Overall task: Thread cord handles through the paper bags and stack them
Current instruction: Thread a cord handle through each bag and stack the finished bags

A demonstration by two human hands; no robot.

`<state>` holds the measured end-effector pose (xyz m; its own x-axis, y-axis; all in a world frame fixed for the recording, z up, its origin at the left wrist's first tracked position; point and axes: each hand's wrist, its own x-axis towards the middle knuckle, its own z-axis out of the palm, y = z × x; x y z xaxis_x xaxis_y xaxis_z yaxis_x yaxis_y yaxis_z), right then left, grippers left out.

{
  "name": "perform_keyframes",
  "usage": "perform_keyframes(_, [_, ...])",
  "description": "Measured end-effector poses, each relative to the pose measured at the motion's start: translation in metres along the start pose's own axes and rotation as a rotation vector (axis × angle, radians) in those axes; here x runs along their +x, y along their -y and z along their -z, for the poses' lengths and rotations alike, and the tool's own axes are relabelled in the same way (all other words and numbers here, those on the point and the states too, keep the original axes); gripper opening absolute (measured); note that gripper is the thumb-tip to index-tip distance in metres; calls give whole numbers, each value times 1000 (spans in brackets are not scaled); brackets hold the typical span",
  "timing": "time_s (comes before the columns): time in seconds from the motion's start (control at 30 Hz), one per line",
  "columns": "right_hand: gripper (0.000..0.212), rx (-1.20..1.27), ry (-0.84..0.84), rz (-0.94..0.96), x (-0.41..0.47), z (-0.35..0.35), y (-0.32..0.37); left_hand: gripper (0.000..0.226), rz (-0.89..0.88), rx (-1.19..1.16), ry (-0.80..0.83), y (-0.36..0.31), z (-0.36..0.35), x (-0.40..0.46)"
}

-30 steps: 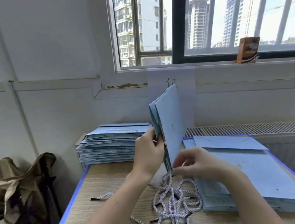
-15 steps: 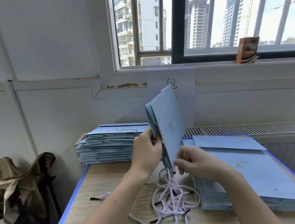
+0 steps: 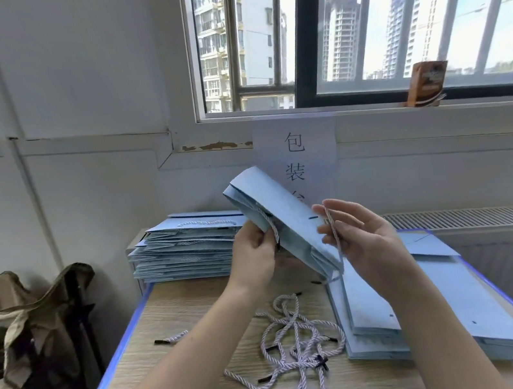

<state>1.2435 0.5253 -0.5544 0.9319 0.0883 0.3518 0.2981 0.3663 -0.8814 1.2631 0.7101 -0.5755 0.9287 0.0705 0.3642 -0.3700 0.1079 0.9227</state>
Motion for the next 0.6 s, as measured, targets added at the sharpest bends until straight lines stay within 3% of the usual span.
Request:
perform_keyframes(0.17, [26,16,37,-45,0,-2,2,22,256,-304,113,-8,-3,-2])
perform_keyframes(0.37, [24,-175,97,-150,-2,-3,-4,19,500,7,384,7,-11,-14])
perform_keyframes(0.47, [28,-243,21,-160,-1,-4,-5,20,514,65,313,8,-13,-14])
perform_keyframes(0.6, [13,-345,-110,-123,2,3,-10,17,450,219,167,6,-6,-9])
